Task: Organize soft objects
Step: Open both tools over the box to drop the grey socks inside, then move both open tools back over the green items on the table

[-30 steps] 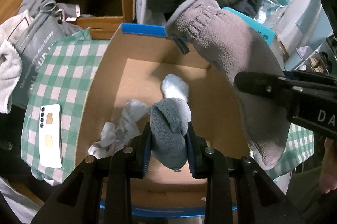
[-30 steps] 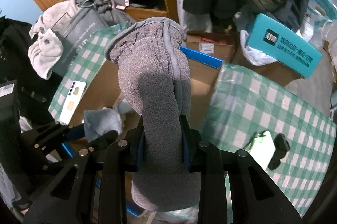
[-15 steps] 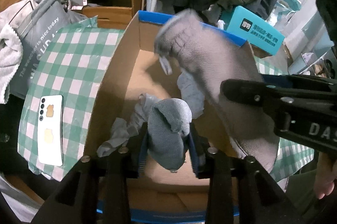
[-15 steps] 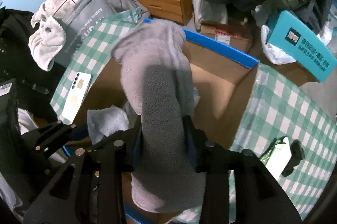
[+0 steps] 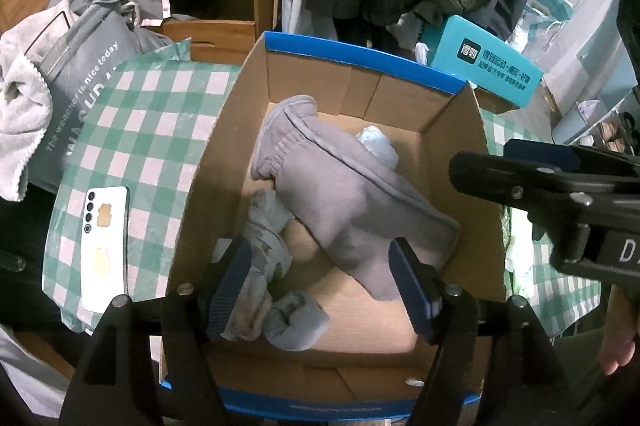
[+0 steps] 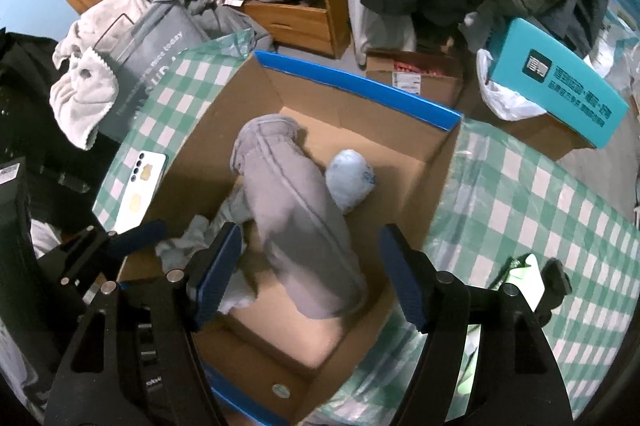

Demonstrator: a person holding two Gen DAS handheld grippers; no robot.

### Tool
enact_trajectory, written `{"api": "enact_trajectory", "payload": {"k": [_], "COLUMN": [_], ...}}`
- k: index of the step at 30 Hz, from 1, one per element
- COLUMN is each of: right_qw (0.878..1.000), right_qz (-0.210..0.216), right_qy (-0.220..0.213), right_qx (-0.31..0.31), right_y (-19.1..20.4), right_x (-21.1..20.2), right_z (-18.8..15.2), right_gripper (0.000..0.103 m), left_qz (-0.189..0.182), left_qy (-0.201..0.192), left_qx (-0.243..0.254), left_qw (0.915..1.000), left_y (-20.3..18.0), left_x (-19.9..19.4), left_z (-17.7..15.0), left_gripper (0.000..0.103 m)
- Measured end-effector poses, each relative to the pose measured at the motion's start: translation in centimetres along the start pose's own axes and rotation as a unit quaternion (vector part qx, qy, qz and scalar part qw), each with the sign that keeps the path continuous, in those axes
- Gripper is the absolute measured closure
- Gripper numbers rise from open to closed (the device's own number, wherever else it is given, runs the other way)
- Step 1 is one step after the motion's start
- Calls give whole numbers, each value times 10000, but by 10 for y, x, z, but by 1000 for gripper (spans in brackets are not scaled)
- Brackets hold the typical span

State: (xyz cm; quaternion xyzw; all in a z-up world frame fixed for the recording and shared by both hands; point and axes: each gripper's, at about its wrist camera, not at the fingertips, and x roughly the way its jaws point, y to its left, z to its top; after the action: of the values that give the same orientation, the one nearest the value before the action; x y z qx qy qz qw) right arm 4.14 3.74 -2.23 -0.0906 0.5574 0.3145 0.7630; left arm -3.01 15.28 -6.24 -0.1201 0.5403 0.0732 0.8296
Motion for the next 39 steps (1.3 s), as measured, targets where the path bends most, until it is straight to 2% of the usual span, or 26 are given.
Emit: {"api": "enact_trajectory", "payload": {"k": [13,23,39], "right_qw": [9994,9975,9930], "right_qz": [-289,-525,-675], "right_qy": [-95,-181,-217], "right_qx": [156,428,947], "right_y": [-33,-73,-140], "right_x": [-20,-36,-55], "right_z": [-22,-46,-90], "right_gripper": [31,31,31], "left_qz": [-119,-142,-153], "left_qy": [81,109,144], "left_qx": [82,315,685], "left_qw": [9999,9993,9974], "left_y": [-26,-62,-123], "left_x": [1,2,2], "left_z": [1,3,-1], "left_gripper": [31,30,30]}}
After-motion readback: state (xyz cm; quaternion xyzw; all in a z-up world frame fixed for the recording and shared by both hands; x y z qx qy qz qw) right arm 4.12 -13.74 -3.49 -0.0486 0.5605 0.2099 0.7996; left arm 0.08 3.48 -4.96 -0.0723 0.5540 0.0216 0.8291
